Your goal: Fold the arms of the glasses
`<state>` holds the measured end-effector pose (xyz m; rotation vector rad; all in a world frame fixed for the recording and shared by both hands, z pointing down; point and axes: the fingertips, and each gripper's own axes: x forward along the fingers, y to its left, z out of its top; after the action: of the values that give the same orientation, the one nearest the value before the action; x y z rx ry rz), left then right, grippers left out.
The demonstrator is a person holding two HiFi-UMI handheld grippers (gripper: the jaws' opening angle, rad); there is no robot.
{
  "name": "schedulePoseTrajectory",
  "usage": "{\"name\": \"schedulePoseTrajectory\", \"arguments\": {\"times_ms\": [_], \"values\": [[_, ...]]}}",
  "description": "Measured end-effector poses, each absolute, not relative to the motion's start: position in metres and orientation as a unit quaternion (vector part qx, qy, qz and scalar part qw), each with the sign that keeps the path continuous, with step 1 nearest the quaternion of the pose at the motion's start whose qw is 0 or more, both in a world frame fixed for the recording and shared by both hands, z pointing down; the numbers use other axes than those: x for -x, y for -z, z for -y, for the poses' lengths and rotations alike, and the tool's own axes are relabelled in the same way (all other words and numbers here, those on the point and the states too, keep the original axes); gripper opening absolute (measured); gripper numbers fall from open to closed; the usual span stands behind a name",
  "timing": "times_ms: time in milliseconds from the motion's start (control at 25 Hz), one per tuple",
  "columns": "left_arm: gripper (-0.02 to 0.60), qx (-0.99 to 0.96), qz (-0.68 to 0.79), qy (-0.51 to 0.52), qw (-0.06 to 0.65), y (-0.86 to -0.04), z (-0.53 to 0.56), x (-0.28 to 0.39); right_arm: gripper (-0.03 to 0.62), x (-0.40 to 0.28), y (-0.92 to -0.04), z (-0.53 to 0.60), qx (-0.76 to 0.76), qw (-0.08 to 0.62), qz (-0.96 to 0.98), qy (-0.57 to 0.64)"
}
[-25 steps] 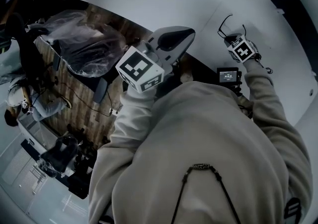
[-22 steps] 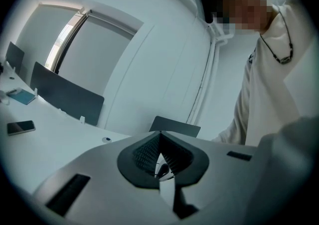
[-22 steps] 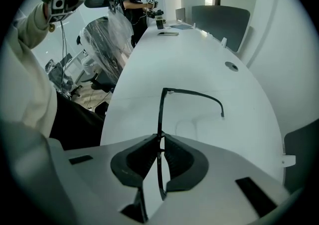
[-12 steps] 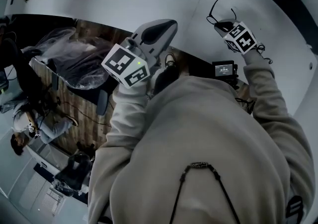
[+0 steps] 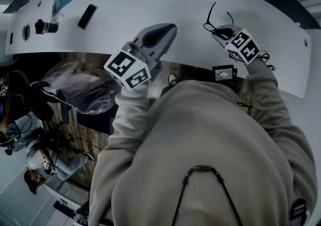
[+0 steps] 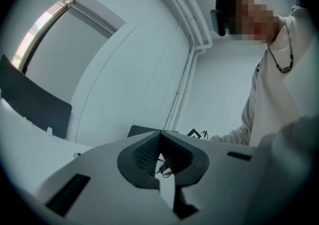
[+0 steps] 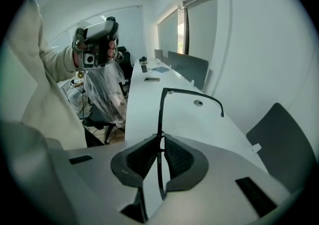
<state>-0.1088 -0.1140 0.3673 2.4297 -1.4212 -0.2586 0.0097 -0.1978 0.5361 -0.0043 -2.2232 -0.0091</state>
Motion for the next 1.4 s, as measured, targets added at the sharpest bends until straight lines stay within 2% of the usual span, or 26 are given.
{"name": "schedulePoseTrajectory", "arguments": {"times_ms": [240,720,920,1240,1400], "values": [[0.005,-0.874,0.461,0.085,0.129,-0.336,0.127,0.088,0.058,-0.026,-0.482,0.198,-0.033,0.4,0.916,-0.009],[0.005,-0.905,0.398,0.087,0.122,-0.316,0.129,0.042,0.058,-0.069,-0.442,0.178,-0.076,0.34,0.936,-0.056],[0.005,-0.926,0.36,0.066,0.097,-0.302,0.124,0.027,0.058,-0.073,-0.411,0.169,-0.084,0.287,0.951,-0.073],[0.005,-0.934,0.306,0.137,0.125,-0.266,0.121,0.011,0.058,-0.09,-0.37,0.17,-0.108,0.245,0.962,-0.054],[0.005,-0.939,0.297,0.142,0.098,-0.242,0.122,0.017,0.058,-0.088,-0.352,0.158,-0.102,0.2,0.971,-0.088]]}}
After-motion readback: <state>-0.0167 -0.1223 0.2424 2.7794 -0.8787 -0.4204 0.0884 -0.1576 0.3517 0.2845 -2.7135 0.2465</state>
